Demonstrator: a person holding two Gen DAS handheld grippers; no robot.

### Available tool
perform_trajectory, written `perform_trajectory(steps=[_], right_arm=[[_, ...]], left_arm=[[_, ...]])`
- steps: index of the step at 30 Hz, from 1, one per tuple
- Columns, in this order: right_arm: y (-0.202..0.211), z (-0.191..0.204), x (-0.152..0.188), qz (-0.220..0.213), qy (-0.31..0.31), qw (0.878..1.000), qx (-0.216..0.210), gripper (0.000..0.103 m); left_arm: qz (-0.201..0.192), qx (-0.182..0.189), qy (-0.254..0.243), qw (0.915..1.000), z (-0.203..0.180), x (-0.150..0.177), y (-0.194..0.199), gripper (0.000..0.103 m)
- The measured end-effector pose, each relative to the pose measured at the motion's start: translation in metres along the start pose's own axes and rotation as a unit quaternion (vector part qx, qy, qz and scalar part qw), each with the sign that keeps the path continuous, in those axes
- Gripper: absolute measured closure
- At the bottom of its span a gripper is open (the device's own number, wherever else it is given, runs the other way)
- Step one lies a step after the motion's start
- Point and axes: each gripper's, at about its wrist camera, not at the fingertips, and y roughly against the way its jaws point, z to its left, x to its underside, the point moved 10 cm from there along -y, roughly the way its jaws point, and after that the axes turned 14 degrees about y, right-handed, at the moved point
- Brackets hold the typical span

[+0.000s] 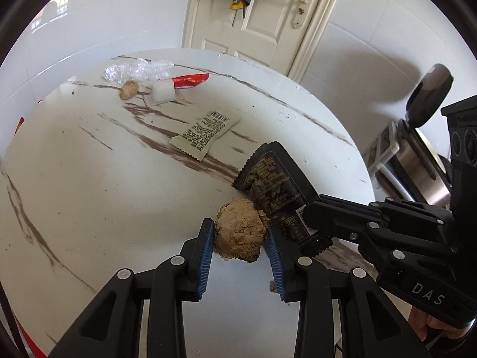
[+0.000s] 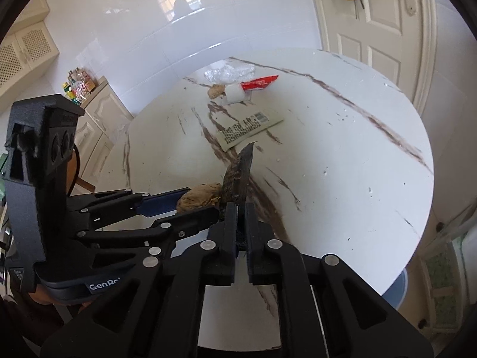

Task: Collect trash
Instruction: 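Lift the black snack bag with the right tool toward the left tool holding bread, then carry black bag and bread lump over the blue bin and release both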

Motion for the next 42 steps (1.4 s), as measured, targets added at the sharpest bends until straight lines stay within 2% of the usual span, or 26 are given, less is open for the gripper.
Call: perform_trajectory(steps=[2,6,10,14,15,17,19,21,24,25,26,33,38,42], right_arm=[[-0.004,-0.001,0.003,0.000,-0.013,1.000,-0.007,0.086],[-0.014,-0.008,0.005,0.007,-0.035,0.999,-0.006,0.084],[-0.020,-0.017,0.004,0.006,-0.058,0.998,-0.001,0.073],[-0.027,-0.018,-0.002,0.001,-0.067,0.998,-0.014,0.072],[-0.028,-0.016,-0.004,0.001,-0.068,0.997,-0.020,0.069],[-0.032,-0.010,-0.010,-0.006,-0.069,0.997,-0.040,0.057],[-0.036,-0.008,-0.013,-0.009,-0.072,0.996,-0.050,0.056],[-0.039,-0.006,-0.015,-0.012,-0.077,0.995,-0.066,0.057],[-0.044,0.000,-0.019,-0.015,-0.067,0.995,-0.068,0.067],[-0.043,0.003,-0.021,-0.022,-0.061,0.996,-0.068,0.090],[-0.044,0.002,-0.021,-0.019,-0.051,0.997,-0.053,0.093],[-0.028,0.001,-0.019,-0.038,-0.033,0.998,-0.040,0.094],[0.010,-0.009,-0.018,-0.071,-0.032,0.997,-0.027,0.094],[0.050,-0.031,-0.007,-0.095,-0.040,0.995,0.001,0.094]], left_arm=[[-0.001,0.004,-0.001,1.0000,0.001,-0.003,-0.002,0.072],[-0.002,0.007,-0.009,0.9999,0.001,-0.004,-0.008,0.072],[-0.003,0.013,-0.011,0.9998,0.004,-0.002,-0.010,0.072],[-0.004,0.014,-0.014,0.9998,0.004,-0.001,-0.011,0.072],[-0.005,0.014,-0.016,0.9998,0.004,0.000,-0.010,0.072],[-0.006,0.015,-0.015,0.9998,0.003,-0.001,-0.010,0.072],[-0.007,0.017,-0.013,0.9998,0.004,-0.001,-0.010,0.072],[-0.009,0.016,-0.013,0.9997,0.004,-0.001,-0.010,0.072],[-0.012,0.015,-0.010,0.9998,0.005,-0.002,-0.010,0.072],[-0.012,0.017,-0.006,0.9998,0.006,-0.002,-0.010,0.072],[-0.013,0.018,-0.005,0.9997,0.006,-0.002,-0.010,0.072],[-0.019,0.024,0.002,0.9995,-0.003,-0.001,-0.004,0.072],[-0.041,0.033,-0.021,0.9984,-0.035,-0.005,0.013,0.072],[-0.053,0.047,-0.048,0.9963,-0.073,-0.003,0.021,0.072]])
